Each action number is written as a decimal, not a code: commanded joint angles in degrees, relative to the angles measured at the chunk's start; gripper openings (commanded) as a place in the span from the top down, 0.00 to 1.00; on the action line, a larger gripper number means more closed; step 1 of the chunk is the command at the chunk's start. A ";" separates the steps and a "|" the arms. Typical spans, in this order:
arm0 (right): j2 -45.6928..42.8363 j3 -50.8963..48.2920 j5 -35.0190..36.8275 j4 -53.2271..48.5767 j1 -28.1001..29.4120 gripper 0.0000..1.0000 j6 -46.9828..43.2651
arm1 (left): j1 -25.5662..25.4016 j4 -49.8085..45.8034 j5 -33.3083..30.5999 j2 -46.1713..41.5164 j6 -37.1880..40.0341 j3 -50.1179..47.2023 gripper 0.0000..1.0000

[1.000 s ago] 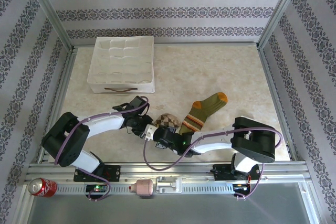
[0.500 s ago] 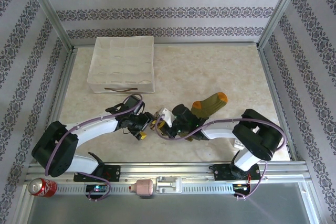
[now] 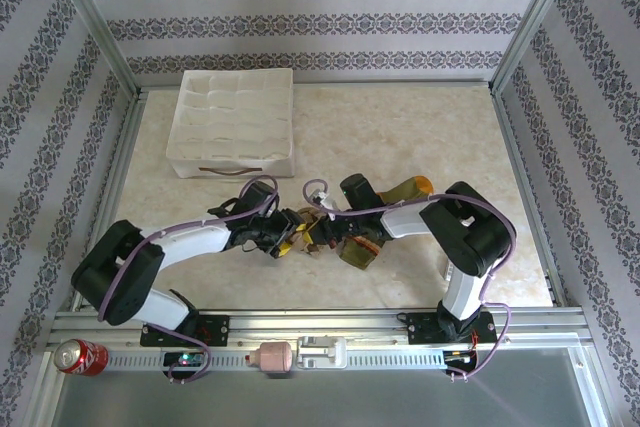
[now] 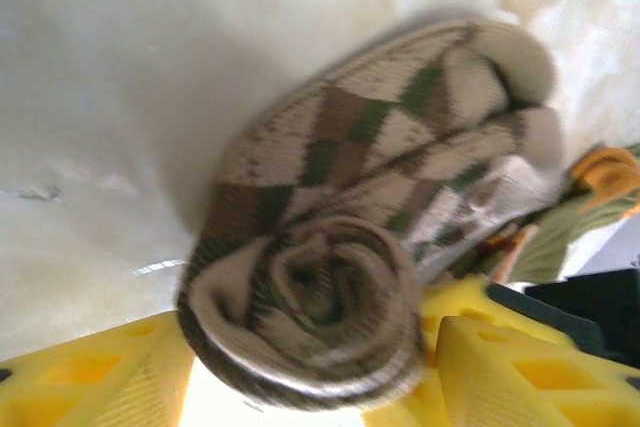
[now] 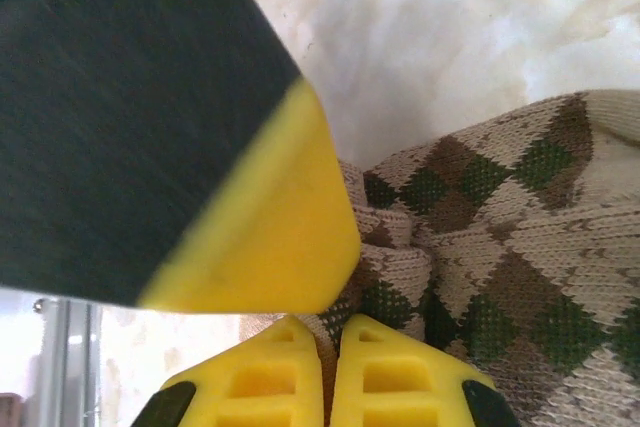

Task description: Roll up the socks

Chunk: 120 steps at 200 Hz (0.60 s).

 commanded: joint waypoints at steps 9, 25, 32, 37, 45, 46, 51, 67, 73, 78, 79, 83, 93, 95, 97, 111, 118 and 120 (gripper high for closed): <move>3.51 0.52 0.03 -9.77 -0.37 1.00 2.19 | 0.53 3.99 -0.23 3.59 -0.77 -1.21 0.44; 3.17 1.21 0.07 -10.07 -0.20 1.00 1.87 | 0.53 2.15 -1.28 5.86 -0.65 -1.01 0.53; 2.98 1.44 0.24 -10.16 0.01 1.00 1.47 | 0.58 0.99 -1.53 7.07 -0.66 -0.95 0.60; 2.70 1.61 0.54 -10.37 0.05 0.98 1.02 | 0.53 -0.29 -1.51 7.91 -0.64 -0.78 0.66; 1.92 1.80 1.27 -10.73 0.28 0.92 0.18 | 0.53 -2.73 -1.12 9.08 -0.99 -0.51 0.78; 1.88 1.80 1.38 -10.75 0.33 0.91 0.09 | 0.53 -2.87 -1.06 9.18 -1.09 -0.55 0.79; 0.95 1.76 2.11 -10.89 0.55 0.86 -0.66 | 0.53 -4.23 -0.83 9.60 -1.35 -0.51 0.86; -4.90 -0.67 7.63 -9.21 1.41 0.70 -3.68 | 0.53 -8.90 -0.27 9.44 -1.48 -0.42 0.96; -8.21 -2.24 10.38 -7.91 2.06 0.65 -5.38 | 0.49 -10.51 -0.30 8.88 -1.37 -0.42 0.97; -11.26 -3.48 13.65 -7.23 2.69 0.61 -6.96 | 0.57 -11.90 -0.40 8.28 -1.39 -0.43 0.99; -11.88 -3.69 14.34 -7.11 2.85 0.60 -7.30 | 0.59 -12.16 -0.35 8.21 -1.42 -0.42 1.00; -14.22 -4.56 16.71 -6.93 3.64 0.57 -8.80 | 0.62 -13.10 -0.40 7.65 -1.52 -0.35 1.00; -19.73 -6.37 24.73 -7.27 5.92 0.50 -12.80 | 0.70 -14.88 -0.21 6.44 -1.86 -0.37 1.00; -20.76 -6.72 26.42 -7.40 6.49 0.48 -13.42 | 0.77 -15.16 -0.16 6.22 -1.93 -0.36 1.00; -21.48 -7.05 27.57 -7.43 7.03 0.47 -14.27 | 0.79 -15.50 -0.15 6.02 -2.01 -0.36 1.00; -26.37 -9.04 36.08 -7.98 10.60 0.39 -18.51 | 0.88 -18.36 0.25 4.87 -1.92 0.39 1.00; -27.36 -9.26 38.56 -9.20 12.37 0.38 -19.89 | 0.86 -19.79 0.47 4.57 -1.74 0.97 1.00; -27.48 -9.24 39.22 -9.61 12.81 0.38 -20.18 | 0.88 -20.21 0.49 4.55 -1.65 1.16 1.00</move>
